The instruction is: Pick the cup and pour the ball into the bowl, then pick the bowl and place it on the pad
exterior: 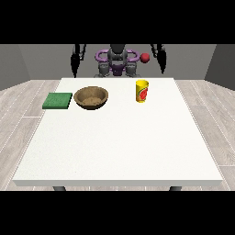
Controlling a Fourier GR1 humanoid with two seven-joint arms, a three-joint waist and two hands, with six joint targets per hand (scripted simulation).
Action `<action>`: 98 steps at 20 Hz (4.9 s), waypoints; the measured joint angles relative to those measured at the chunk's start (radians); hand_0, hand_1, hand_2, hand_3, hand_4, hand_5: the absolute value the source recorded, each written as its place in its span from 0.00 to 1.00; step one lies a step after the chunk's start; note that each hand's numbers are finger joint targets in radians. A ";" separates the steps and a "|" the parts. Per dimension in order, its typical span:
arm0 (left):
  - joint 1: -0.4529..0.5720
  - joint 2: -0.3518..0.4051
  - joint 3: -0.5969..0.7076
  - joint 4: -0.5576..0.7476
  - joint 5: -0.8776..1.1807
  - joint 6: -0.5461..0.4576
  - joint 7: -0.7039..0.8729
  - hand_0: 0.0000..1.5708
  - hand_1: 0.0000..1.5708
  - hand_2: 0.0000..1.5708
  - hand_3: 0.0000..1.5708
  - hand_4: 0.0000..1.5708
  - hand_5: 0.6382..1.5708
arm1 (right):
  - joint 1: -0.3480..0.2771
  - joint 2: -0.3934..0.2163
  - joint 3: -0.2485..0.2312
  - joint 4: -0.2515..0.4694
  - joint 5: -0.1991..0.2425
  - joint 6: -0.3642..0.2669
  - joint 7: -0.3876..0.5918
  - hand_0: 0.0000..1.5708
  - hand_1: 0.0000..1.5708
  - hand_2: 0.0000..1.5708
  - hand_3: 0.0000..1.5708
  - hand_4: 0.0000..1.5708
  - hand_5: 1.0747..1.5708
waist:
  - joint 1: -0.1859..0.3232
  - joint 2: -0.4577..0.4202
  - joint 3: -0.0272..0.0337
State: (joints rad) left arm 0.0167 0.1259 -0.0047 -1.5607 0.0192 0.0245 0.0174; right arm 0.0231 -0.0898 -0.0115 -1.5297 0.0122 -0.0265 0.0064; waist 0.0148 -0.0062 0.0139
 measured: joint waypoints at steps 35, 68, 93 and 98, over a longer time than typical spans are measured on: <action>-0.236 -0.039 0.185 0.320 0.056 -0.040 -0.474 0.00 0.00 0.00 0.00 0.00 0.95 | -0.124 -0.133 -0.205 -0.036 -0.216 0.268 -0.144 0.00 0.00 0.00 0.00 0.00 1.00 | -0.109 0.147 -0.0144; -0.473 -0.026 0.232 0.916 -0.121 0.335 -0.959 0.84 0.84 1.00 1.00 0.95 0.69 | -0.200 -0.239 -0.289 0.104 -0.259 0.405 -0.258 0.00 0.00 0.00 0.00 0.00 1.00 | -0.204 0.252 -0.0015; -0.805 0.143 -0.162 0.904 -0.764 0.486 -0.023 0.97 0.97 1.00 1.00 1.00 0.61 | -0.196 -0.272 -0.319 0.388 -0.242 0.451 -0.257 0.00 0.00 0.00 0.00 0.00 1.00 | -0.135 -0.010 -0.0126; -0.877 0.111 -0.285 0.931 -0.959 0.481 0.133 0.99 0.99 1.00 1.00 0.97 0.71 | -0.201 -0.268 -0.316 0.421 -0.236 0.454 -0.261 0.00 0.00 0.00 0.00 0.00 1.00 | -0.137 -0.040 -0.0120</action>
State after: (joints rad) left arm -0.8607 0.2371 -0.2895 -0.6299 -0.9396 0.5054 0.1509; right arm -0.1778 -0.3579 -0.3271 -1.1092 -0.2237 0.4270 -0.2546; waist -0.1222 -0.0466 0.0019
